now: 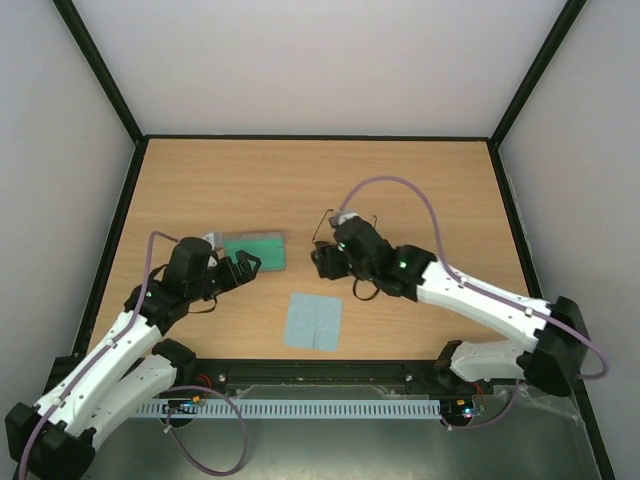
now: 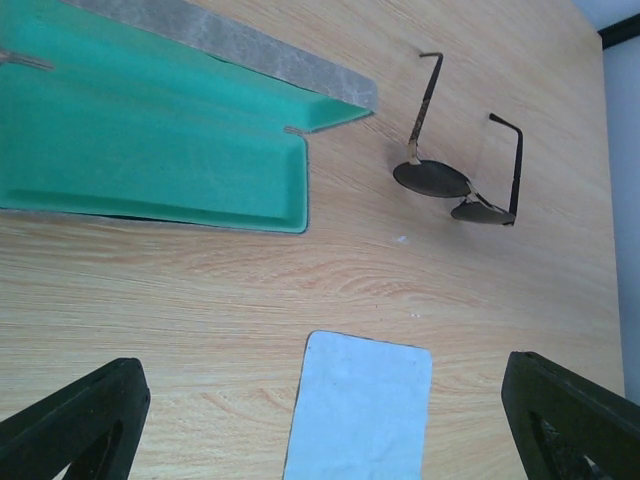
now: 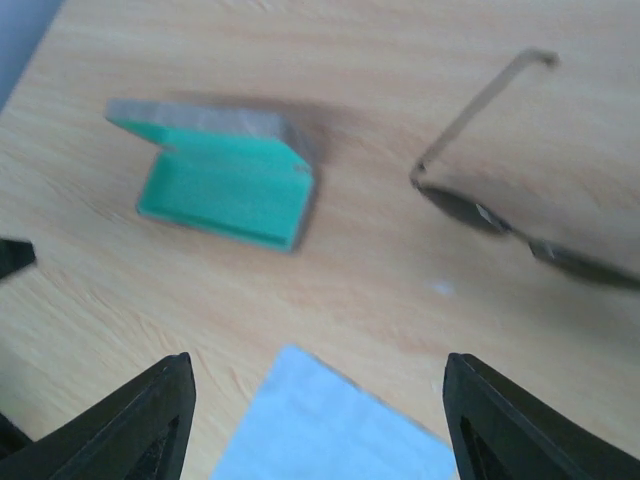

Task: Organize the sunglasses
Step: Fold the glasses cleaning cloth at the center of the board.

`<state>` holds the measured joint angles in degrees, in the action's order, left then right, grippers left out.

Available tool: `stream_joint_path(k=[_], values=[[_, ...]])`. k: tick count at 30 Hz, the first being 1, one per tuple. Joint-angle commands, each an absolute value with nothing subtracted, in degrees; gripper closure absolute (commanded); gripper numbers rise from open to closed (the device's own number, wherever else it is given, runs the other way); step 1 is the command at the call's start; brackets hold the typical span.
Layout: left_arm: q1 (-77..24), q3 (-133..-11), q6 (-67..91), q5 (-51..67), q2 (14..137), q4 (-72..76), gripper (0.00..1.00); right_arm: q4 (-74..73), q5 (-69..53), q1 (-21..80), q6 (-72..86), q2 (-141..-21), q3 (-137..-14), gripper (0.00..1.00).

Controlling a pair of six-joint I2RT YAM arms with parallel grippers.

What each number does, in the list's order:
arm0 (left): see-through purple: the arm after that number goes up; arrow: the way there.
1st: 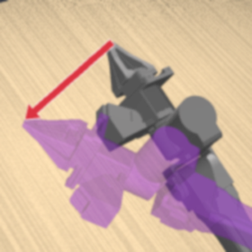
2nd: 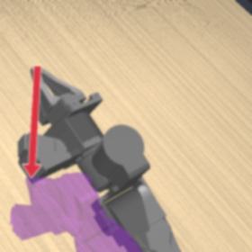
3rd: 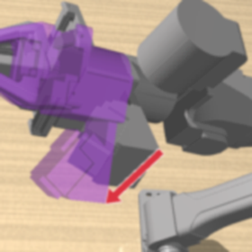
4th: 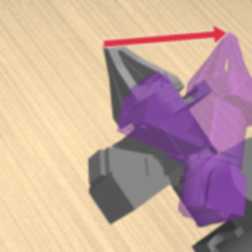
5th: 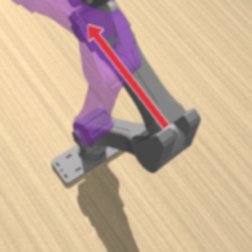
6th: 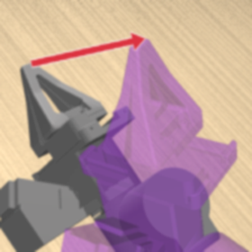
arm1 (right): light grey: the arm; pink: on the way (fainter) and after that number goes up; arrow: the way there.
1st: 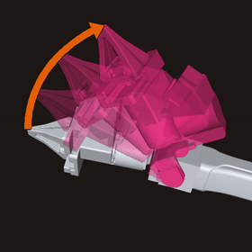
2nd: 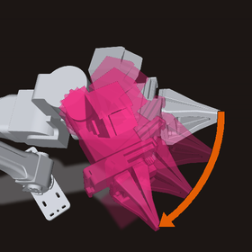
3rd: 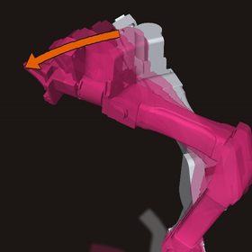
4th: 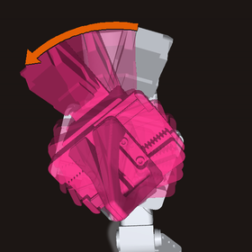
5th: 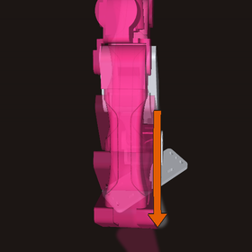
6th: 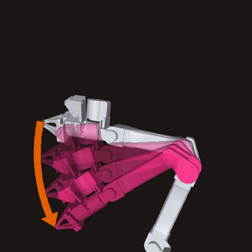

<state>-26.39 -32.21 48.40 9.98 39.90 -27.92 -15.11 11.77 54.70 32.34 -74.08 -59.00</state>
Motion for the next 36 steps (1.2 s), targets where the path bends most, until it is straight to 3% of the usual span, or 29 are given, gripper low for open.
stream_joint_path(k=[1, 6, 12, 15, 20, 36], values=[[-29.1, -35.4, 45.9, 10.4, 43.6, -26.9, 0.0, -21.3, 5.5, 51.8, 40.3, -68.1, -48.5, 0.32], [-37.4, -35.3, 47.0, 6.2, 49.8, -25.2, 0.0, -13.4, -5.7, 45.9, 45.9, -62.2, -35.8, 0.41], [-42.4, -35.4, 47.0, 0.7, 57.0, -23.2, 0.01, -7.4, -9.2, 45.7, 46.3, -66.8, -30.6, 0.58], [-42.8, -36.1, 47.0, -2.4, 57.2, -24.0, 0.12, -9.6, -6.9, 45.7, 44.3, -70.2, -32.5, 0.65], [-43.1, -34.8, 49.5, -4.4, 53.7, -25.3, 0.28, -11.0, -4.9, 46.0, 41.6, -73.0, -34.4, 0.66], [-43.2, -32.2, 50.2, -4.6, 50.5, -27.3, 0.28, -13.1, 3.4, 52.9, 40.3, -86.3, -42.4, 0.75]])
